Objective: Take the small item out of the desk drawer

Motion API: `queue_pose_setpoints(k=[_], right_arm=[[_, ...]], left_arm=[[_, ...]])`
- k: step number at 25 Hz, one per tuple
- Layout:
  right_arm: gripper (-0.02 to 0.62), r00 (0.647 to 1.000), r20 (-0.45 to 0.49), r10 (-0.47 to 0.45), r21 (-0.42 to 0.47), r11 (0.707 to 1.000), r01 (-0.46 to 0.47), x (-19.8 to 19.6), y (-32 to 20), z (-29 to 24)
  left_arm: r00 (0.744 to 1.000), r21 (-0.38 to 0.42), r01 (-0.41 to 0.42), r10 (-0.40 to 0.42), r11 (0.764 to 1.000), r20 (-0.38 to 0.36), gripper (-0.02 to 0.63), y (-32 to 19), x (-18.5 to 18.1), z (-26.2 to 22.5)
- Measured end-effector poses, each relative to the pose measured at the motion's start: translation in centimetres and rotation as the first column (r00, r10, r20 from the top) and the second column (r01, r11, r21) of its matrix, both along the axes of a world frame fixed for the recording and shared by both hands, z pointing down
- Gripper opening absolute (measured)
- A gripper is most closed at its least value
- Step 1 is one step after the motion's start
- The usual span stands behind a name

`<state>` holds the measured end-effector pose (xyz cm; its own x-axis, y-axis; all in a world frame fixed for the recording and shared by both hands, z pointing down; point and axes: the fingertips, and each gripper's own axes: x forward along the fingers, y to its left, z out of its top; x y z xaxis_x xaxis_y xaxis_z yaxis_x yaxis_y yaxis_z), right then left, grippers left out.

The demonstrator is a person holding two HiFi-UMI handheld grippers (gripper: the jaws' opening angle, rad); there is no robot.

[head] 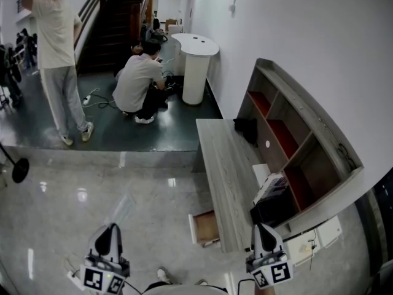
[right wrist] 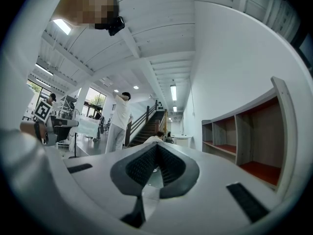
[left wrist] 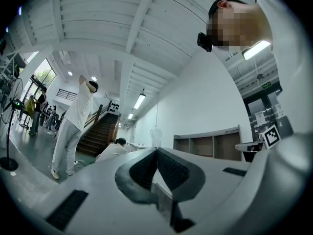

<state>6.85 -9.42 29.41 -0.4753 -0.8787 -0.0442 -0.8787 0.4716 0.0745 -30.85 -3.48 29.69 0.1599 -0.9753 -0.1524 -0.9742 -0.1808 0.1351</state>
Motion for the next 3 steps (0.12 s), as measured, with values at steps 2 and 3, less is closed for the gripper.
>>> queue_pose_setpoints(k=[2,3], right_arm=[[0.021,1.000,-0.001,-0.001,0.002,1.000,0.001,-0.25,0.25,-0.11],[0.021,1.000,-0.002,-0.002,0.003,1.000,0.002,-0.39,0.38,-0.17]], left_arm=[[1.000,-0.006,-0.007,0.007,1.000,0.004,0.018,0.29,-0.13,0.20],[1.000,-0.010,-0.011,0.011,1.000,0.005,0.018,0.45,-0.19,0.30]])
